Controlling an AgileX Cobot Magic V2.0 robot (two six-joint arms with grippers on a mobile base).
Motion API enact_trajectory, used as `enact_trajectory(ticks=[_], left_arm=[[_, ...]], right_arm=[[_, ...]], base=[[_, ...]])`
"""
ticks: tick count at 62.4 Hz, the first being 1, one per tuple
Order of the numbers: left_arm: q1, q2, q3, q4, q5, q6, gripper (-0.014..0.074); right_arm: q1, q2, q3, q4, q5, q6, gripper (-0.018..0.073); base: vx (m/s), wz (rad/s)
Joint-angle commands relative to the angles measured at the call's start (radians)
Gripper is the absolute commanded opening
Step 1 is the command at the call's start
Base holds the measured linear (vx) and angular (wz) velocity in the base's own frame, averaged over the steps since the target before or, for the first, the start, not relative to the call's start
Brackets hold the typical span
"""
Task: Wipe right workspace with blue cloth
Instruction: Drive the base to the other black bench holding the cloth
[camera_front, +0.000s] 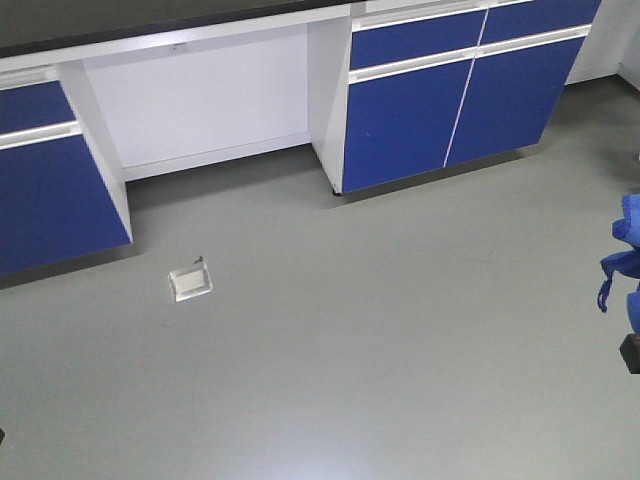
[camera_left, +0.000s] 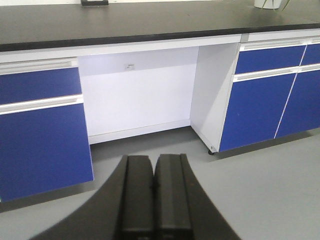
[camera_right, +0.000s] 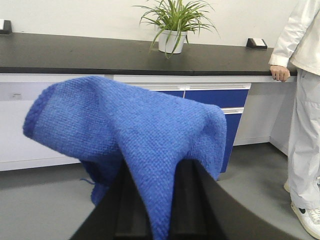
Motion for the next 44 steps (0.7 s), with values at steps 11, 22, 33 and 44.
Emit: enact_trajectory(ticks=[11, 22, 33, 44], left_arm=[[-0.007, -0.016, 0.03, 0.001, -0.079, -0.008, -0.0006], [-0.007, -0.016, 0.03, 0.001, -0.079, -0.008, -0.0006], [-0.007, -0.016, 0.03, 0.001, -0.079, -0.008, -0.0006], [-0.007, -0.016, 0.03, 0.001, -0.079, -0.008, -0.0006]], right_arm=[[-0.004, 0.013, -0.03, -0.003, -0.092, -0.005, 0.0], [-0.004, 0.013, -0.03, -0.003, -0.092, -0.005, 0.0], [-0.004, 0.013, -0.03, -0.003, -0.092, -0.005, 0.0], [-0.004, 0.013, -0.03, -0.003, -0.092, -0.005, 0.0]], base=[[0.35, -0.09], [0.37, 0.01], [0.38, 0.03], [0.4, 0.01]])
